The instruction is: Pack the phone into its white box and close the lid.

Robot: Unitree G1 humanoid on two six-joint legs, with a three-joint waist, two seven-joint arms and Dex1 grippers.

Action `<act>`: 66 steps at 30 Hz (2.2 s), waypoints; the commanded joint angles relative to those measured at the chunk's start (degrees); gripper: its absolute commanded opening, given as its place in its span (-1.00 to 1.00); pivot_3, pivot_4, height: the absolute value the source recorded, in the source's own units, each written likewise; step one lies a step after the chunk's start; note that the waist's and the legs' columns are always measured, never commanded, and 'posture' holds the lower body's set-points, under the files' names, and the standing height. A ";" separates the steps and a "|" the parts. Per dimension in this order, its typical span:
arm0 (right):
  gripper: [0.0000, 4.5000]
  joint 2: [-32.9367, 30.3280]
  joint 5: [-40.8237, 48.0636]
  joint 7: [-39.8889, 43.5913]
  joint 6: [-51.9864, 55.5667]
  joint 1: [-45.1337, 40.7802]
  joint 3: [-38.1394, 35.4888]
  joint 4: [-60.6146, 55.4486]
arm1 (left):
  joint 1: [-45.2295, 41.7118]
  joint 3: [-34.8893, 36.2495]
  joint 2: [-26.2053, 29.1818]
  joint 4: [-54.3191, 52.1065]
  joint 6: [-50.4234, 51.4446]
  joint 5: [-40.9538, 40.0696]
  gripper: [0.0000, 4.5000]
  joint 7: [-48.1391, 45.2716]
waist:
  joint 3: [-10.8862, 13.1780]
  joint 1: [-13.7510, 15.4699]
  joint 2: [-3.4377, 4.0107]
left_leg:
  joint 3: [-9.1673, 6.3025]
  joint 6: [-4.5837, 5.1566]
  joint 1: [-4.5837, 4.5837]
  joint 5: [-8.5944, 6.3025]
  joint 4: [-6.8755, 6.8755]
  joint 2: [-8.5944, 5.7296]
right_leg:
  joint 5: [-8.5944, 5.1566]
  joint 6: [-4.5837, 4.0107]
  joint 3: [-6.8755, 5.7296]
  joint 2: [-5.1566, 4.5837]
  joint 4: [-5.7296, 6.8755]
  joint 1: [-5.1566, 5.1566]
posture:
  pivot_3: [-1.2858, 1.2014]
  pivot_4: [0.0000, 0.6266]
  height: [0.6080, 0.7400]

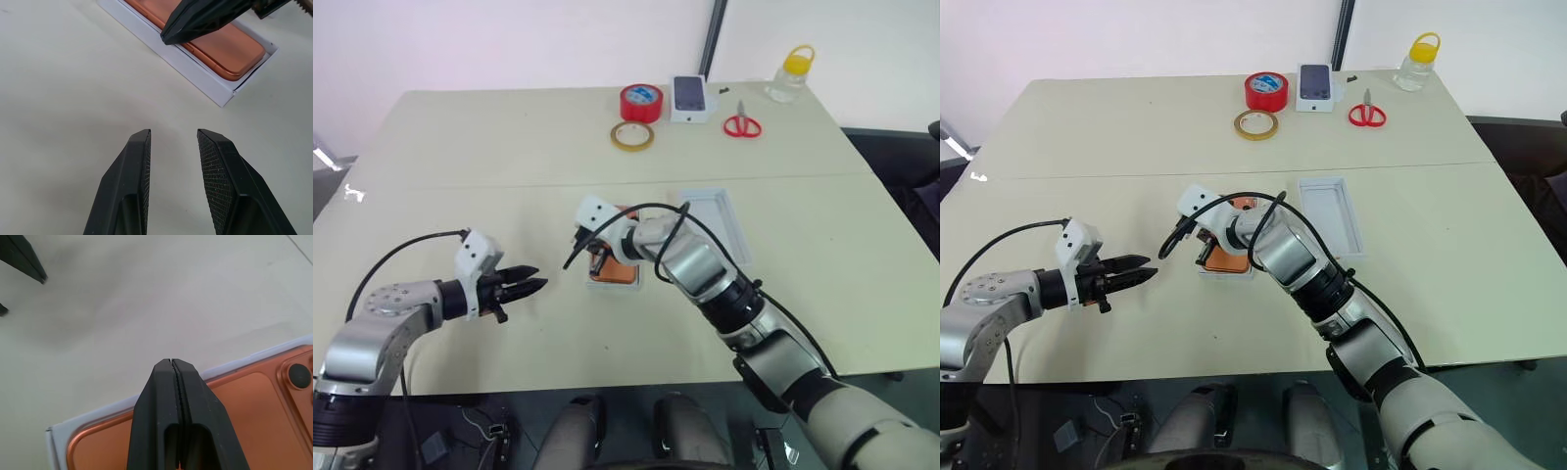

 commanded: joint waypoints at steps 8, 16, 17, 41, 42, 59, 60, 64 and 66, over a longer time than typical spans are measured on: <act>-1.00 -2.31 0.05 0.20 -0.63 0.42 -0.24 -5.37 | 0.03 1.50 -0.10 -2.49 -0.30 -0.15 -0.29 1.56 | 0.00 0.01 0.00 | 0.00 0.00 0.00 0.00 0.00 0.00 | 0.00 0.00 0.00 0.00 0.00 0.01 | 0.03 -0.52 1.00; -1.00 -14.92 2.23 3.26 3.03 2.77 -7.26 -17.07 | -12.60 -6.64 -4.41 1.77 5.53 4.68 -0.29 9.07 | 0.01 0.58 0.02 | -0.05 0.12 0.00 -0.07 0.12 -0.04 | 0.00 0.01 -0.12 -0.03 -0.09 0.04 | 0.03 -0.52 1.00; -1.00 -17.03 1.66 3.51 2.70 3.21 -6.69 -17.54 | -13.81 -8.03 -4.84 2.47 5.50 5.81 -0.29 9.47 | 0.01 0.51 0.02 | -0.03 0.16 0.00 -0.09 0.12 -0.07 | 0.00 0.01 -0.09 -0.05 -0.09 0.06 | 0.03 -0.52 1.00; -1.00 -20.81 -1.48 4.73 0.10 7.13 1.22 -15.54 | -29.57 -24.39 -14.17 9.93 10.20 14.03 -0.95 3.72 | 0.03 -0.54 0.03 | 0.01 0.00 -0.02 0.01 0.13 -0.01 | 0.00 0.01 -0.02 0.00 0.07 0.10 | 0.03 -0.52 1.00; -1.00 -21.21 -1.51 5.03 0.05 7.31 1.14 -15.93 | -29.82 -24.66 -14.60 9.63 10.62 14.01 -0.95 3.55 | 0.03 -0.42 0.03 | 0.01 0.00 -0.02 0.01 0.14 -0.01 | 0.00 0.01 -0.02 0.00 0.06 0.10 | 0.03 -0.52 1.00; -1.00 -35.37 0.93 9.32 7.98 18.76 -2.79 -36.62 | -35.90 -35.88 -28.08 10.95 11.40 15.93 -0.95 -1.00 | 0.02 0.70 0.02 | 0.01 0.06 -0.05 -0.02 0.19 -0.05 | -0.01 0.03 -0.05 -0.05 -0.04 0.19 | 0.03 -0.52 1.00; -1.00 -36.07 1.13 9.31 8.81 19.47 -3.17 -37.78 | -35.92 -36.08 -28.48 11.04 11.36 15.98 -0.95 -1.21 | 0.02 0.70 0.03 | 0.01 0.06 -0.05 -0.02 0.20 -0.04 | -0.01 0.03 -0.05 -0.05 -0.04 0.20 | 0.03 -0.52 1.00; -1.00 -37.54 1.68 9.19 11.22 21.37 -4.12 -40.82 | -35.72 -36.33 -29.36 11.26 11.52 16.41 -0.95 -1.80 | 0.01 0.57 0.04 | 0.01 0.06 -0.05 -0.02 0.19 -0.03 | -0.01 0.03 -0.05 -0.04 -0.03 0.19 | 0.03 -0.52 1.00; -1.00 -37.81 1.79 9.06 12.02 21.90 -4.32 -41.55 | -35.49 -36.42 -29.48 11.20 11.48 16.56 -0.95 -2.05 | 0.01 0.58 0.04 | 0.01 0.06 -0.04 -0.02 0.19 -0.02 | -0.01 0.03 -0.05 -0.03 -0.03 0.19 | 0.03 -0.52 1.00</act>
